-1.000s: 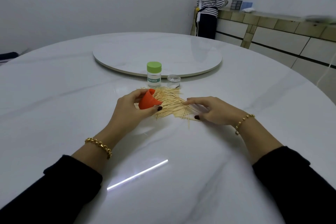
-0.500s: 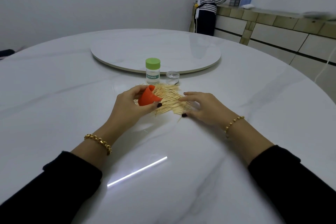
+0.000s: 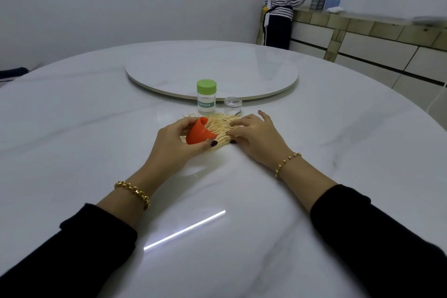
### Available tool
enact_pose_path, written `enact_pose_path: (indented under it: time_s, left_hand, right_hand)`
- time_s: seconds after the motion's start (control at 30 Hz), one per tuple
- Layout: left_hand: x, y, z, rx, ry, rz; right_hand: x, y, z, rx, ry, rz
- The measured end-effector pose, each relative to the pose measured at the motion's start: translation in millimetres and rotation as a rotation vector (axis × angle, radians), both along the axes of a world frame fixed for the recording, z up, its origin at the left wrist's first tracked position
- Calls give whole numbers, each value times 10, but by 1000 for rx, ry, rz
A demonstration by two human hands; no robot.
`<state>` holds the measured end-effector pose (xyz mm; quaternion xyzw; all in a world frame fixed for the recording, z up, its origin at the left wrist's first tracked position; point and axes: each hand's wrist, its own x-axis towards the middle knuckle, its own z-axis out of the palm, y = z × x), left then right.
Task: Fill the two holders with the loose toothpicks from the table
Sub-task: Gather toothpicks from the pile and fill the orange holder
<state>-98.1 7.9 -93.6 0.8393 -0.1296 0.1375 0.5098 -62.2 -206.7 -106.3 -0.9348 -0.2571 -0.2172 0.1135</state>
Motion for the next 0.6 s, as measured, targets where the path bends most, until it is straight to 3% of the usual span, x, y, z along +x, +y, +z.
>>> enact_pose_path:
  time_s: [0.37, 0.6]
  left_hand:
    - [-6, 11, -3, -14, 23, -13]
    - [-3, 0, -11, -10, 30, -29]
  right_hand:
    - [163, 42, -4, 166, -64, -10]
    - [145, 2, 44, 632, 28, -27]
